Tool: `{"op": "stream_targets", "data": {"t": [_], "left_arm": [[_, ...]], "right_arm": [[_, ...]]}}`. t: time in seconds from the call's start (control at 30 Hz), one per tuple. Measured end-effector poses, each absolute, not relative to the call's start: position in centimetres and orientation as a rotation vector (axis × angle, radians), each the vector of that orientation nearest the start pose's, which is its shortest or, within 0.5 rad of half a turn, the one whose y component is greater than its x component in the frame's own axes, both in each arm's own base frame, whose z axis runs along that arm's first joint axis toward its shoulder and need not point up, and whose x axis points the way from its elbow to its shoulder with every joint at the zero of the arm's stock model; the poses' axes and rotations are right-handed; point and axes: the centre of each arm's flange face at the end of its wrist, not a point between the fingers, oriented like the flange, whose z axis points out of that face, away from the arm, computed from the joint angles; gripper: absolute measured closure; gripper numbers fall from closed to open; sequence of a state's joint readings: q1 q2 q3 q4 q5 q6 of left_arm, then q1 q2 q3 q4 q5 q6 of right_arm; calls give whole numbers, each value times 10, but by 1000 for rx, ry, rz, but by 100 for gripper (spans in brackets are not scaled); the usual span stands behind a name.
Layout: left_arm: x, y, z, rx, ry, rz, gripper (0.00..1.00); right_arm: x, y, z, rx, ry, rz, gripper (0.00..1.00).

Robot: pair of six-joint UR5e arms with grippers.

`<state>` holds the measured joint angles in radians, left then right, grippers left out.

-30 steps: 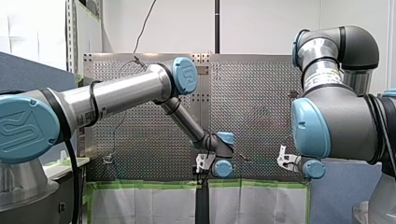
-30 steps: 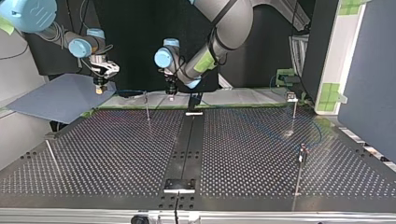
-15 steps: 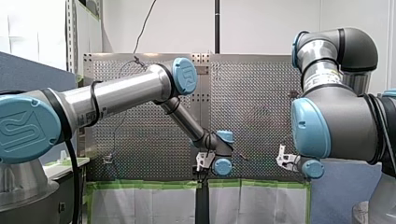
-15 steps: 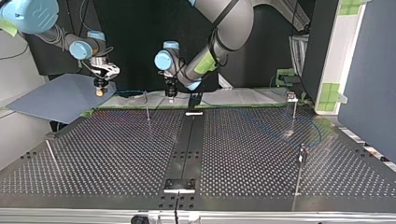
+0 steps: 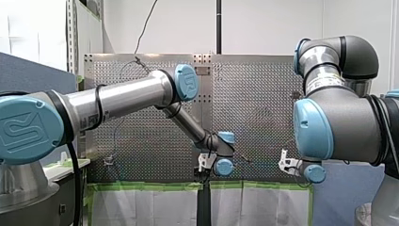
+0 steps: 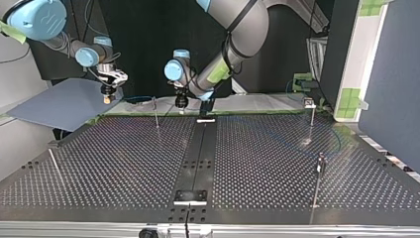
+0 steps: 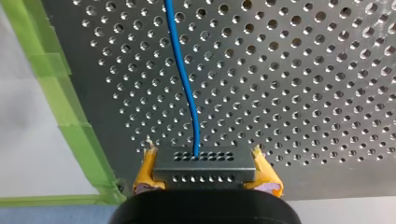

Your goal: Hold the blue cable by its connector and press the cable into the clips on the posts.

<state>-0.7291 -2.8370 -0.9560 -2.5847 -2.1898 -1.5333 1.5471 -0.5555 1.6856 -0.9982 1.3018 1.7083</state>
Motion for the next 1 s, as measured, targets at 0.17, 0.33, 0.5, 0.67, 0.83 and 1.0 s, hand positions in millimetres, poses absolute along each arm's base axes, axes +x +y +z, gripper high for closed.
{"op": "stream_targets", "data": {"t": [0.17, 0.33, 0.5, 0.67, 0.83, 1.0], "left_arm": [[553, -580, -45, 151, 1629, -15, 80], [564, -574, -41, 142, 1627, -10, 80], [570, -568, -42, 139, 1631, -2, 80], [575, -565, -41, 142, 1630, -7, 80], [579, -563, -39, 139, 1627, -7, 80], [581, -560, -40, 147, 1629, 4, 100]], "right_arm": [[143, -625, -74, 1409, -1309, 1437, 100], [142, -636, -69, 1398, -1299, 1443, 100], [141, -647, -63, 1387, -1280, 1457, 100], [140, -657, -57, 1370, -1265, 1471, 100], [139, -667, -51, 1359, -1250, 1480, 100], [139, -672, -48, 1356, -1244, 1484, 100]]}}
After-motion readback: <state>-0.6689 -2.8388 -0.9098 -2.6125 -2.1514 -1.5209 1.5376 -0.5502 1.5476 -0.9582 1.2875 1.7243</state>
